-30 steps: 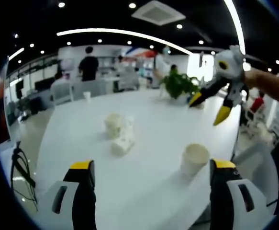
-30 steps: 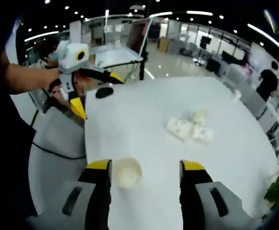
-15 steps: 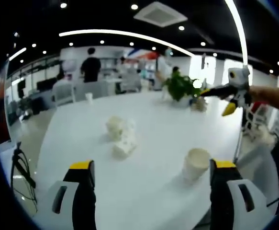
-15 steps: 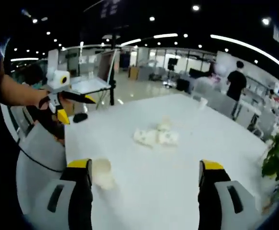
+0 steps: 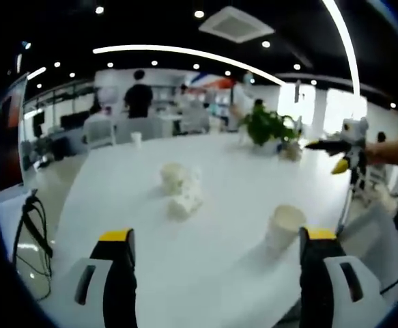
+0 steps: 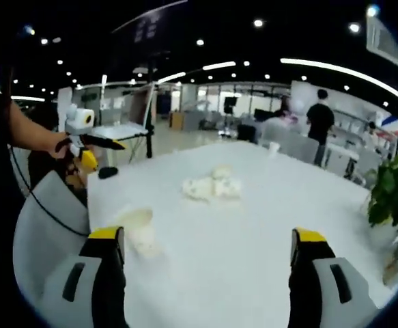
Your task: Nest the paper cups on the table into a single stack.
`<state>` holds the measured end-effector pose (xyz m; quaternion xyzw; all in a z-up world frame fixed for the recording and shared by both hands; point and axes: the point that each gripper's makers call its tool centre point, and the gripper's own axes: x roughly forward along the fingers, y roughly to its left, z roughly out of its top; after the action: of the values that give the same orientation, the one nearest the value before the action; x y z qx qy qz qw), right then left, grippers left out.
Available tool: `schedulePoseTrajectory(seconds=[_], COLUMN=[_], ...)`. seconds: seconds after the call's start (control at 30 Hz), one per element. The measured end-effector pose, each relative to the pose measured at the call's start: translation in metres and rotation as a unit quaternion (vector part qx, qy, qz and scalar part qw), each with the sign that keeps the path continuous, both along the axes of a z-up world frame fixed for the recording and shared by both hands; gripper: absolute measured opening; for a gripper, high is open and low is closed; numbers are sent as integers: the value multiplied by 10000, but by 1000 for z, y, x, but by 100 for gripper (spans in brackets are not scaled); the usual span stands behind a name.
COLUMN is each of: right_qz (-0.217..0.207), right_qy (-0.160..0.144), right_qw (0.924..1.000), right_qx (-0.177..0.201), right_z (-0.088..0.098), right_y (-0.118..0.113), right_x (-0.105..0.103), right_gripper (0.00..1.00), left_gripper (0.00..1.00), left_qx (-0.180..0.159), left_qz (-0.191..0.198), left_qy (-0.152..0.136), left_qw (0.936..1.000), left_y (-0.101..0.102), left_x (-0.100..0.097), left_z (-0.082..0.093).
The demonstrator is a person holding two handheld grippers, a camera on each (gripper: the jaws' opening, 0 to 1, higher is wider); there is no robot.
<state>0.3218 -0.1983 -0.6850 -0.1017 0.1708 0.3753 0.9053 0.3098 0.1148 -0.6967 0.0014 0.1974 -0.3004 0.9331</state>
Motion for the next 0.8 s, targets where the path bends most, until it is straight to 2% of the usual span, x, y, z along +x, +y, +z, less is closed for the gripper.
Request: schedulePoseTrajectory(seconds=[0.07, 0.23, 0.3, 0.43, 0.5, 0.67, 0.8], right_qz=[21, -109, -91, -27, -51, -92, -106], right_qy=[-58, -116, 26, -78, -46, -47, 14], right_qw=[10000, 9999, 10000, 10000, 10000, 9999, 9999], right_qx=[51, 3, 9, 5, -9, 53, 56], right_z=[-1, -7, -11, -12, -15, -14, -19], right_y=[1, -6, -4, 3, 4, 5, 4], right_x=[-3, 4, 2, 4, 6, 6, 5], right_gripper=[100, 100, 100, 100, 100, 100, 100], left_gripper=[98, 98, 98, 98, 98, 98, 98], left_qx=[-13, 109, 58, 29, 65, 27, 134], left_qz=[-35, -161, -146, -250, -275, -315, -393], left_qy=[-92, -131, -142, -205, -147, -111, -23], left_qw=[10000, 9997, 9998, 9995, 9995, 9994, 9991], left_y=[-2, 0, -1, -4, -3, -5, -4], left_x=[-1, 1, 1, 4, 7, 12, 17], left_z=[4, -8, -6, -2, -6, -2, -4])
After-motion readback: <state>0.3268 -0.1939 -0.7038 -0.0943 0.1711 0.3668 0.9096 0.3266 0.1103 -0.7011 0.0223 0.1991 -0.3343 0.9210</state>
